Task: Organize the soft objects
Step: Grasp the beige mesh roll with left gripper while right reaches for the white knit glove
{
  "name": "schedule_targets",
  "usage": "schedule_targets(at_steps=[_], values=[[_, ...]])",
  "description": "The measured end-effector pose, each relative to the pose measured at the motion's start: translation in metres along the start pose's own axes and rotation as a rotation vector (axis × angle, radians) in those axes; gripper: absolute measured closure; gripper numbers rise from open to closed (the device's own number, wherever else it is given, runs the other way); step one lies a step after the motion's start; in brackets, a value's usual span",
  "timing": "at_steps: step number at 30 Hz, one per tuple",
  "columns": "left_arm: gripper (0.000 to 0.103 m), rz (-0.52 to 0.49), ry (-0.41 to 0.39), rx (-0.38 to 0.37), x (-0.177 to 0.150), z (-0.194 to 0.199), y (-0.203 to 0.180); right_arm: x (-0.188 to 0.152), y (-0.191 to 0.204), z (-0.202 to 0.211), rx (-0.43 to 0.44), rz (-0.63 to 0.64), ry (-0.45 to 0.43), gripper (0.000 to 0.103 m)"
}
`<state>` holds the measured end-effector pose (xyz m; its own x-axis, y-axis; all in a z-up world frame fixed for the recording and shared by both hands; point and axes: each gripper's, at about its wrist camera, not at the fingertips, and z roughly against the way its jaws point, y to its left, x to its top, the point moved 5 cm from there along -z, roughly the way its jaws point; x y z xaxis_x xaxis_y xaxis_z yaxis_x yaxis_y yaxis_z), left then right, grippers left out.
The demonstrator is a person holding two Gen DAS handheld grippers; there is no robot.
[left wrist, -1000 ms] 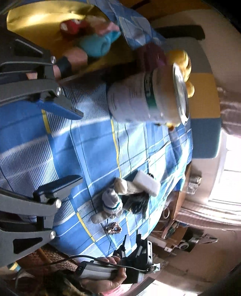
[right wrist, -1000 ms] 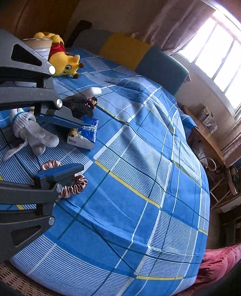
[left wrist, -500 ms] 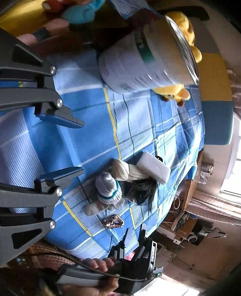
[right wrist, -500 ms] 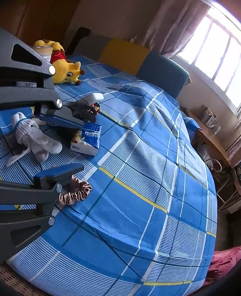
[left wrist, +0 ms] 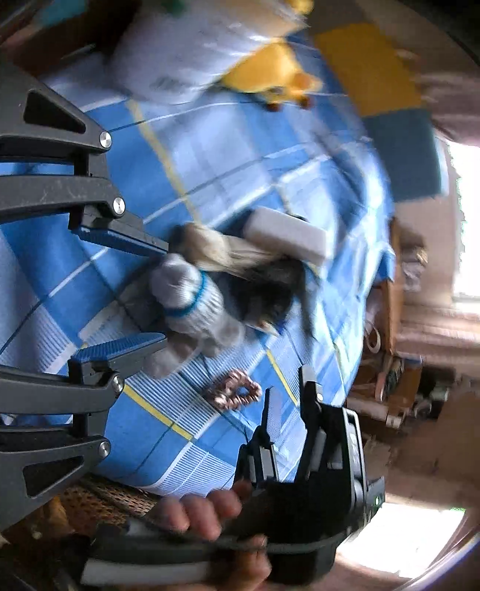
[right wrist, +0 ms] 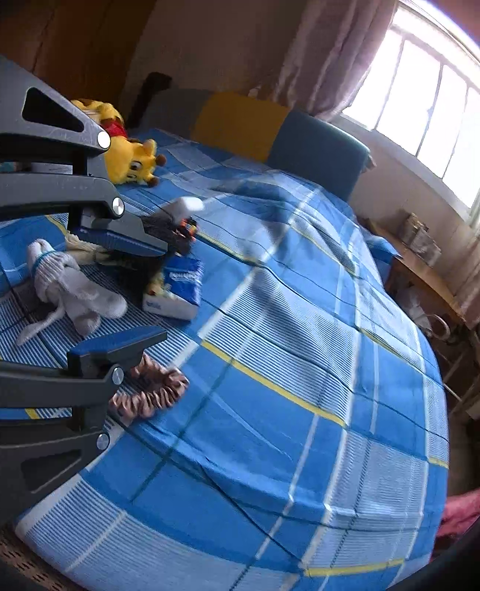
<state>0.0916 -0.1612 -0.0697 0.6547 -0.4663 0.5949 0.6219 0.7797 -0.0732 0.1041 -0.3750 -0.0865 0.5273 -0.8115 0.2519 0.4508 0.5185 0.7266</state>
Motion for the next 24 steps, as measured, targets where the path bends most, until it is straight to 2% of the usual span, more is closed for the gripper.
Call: schedule_targets(at_steps=[3, 4, 6, 8, 11, 17, 21, 24], values=[[0.059, 0.081, 0.029, 0.012, -0.01, -0.005, 0.016, -0.016, 0.013, -0.018, 0.038, 0.05, 0.122, 0.064], [0.059, 0.11, 0.039, 0.02, -0.013, -0.006, 0.023, -0.022, 0.018, -0.024, 0.027, 0.085, 0.155, 0.064], [0.059, 0.149, 0.052, 0.041, -0.019, -0.007, 0.034, -0.031, 0.024, -0.031, -0.008, 0.139, 0.195, 0.064], [0.059, 0.185, 0.059, 0.057, -0.025, -0.008, 0.044, -0.035, 0.025, -0.035, 0.0, 0.141, 0.221, 0.064], [0.059, 0.203, 0.057, 0.067, -0.032, -0.009, 0.048, -0.034, 0.022, -0.033, 0.002, 0.125, 0.217, 0.064], [0.059, 0.215, 0.053, 0.084, -0.031, -0.01, 0.055, -0.03, 0.016, -0.032, 0.017, 0.075, 0.205, 0.057], [0.058, 0.226, 0.032, 0.04, -0.008, -0.011, 0.06, -0.03, 0.019, -0.031, 0.018, 0.083, 0.201, 0.057], [0.054, 0.185, 0.026, 0.017, 0.014, -0.022, 0.058, -0.029, 0.018, -0.03, 0.023, 0.079, 0.193, 0.057]])
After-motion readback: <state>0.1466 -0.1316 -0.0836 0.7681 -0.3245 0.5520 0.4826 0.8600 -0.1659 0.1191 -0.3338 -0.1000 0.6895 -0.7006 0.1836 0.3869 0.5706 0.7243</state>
